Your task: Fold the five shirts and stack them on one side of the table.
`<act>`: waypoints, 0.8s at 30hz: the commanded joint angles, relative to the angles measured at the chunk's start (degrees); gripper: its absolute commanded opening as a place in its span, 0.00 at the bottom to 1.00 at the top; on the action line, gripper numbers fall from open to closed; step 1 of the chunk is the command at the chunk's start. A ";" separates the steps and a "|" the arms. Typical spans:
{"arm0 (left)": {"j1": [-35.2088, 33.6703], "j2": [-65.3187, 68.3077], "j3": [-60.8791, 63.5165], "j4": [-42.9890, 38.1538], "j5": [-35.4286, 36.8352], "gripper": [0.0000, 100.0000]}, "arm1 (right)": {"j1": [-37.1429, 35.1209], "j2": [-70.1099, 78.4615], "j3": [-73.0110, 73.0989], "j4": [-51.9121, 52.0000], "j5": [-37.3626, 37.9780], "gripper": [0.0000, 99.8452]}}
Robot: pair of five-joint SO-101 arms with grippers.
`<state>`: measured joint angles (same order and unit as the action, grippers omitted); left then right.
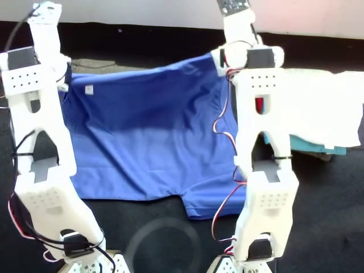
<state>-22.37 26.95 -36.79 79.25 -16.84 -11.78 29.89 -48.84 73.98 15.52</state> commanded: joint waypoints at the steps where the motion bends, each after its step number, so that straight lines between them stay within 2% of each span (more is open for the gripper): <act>1: 0.57 2.07 -2.42 0.35 -0.62 0.01 | 1.01 2.15 -2.68 2.33 -3.43 0.01; 6: 0.48 8.04 -2.15 0.70 -0.62 0.01 | 1.01 9.71 -2.77 6.99 -3.78 0.01; 14: 1.19 13.85 -2.42 7.12 -0.62 0.01 | 1.01 16.48 -3.30 13.41 -3.78 0.01; 24: 1.01 2.77 -2.07 20.66 -0.70 0.01 | 1.27 7.16 -13.14 27.30 -3.78 0.01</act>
<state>-22.11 36.62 -37.14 96.04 -17.01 -11.69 43.87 -58.15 98.24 12.26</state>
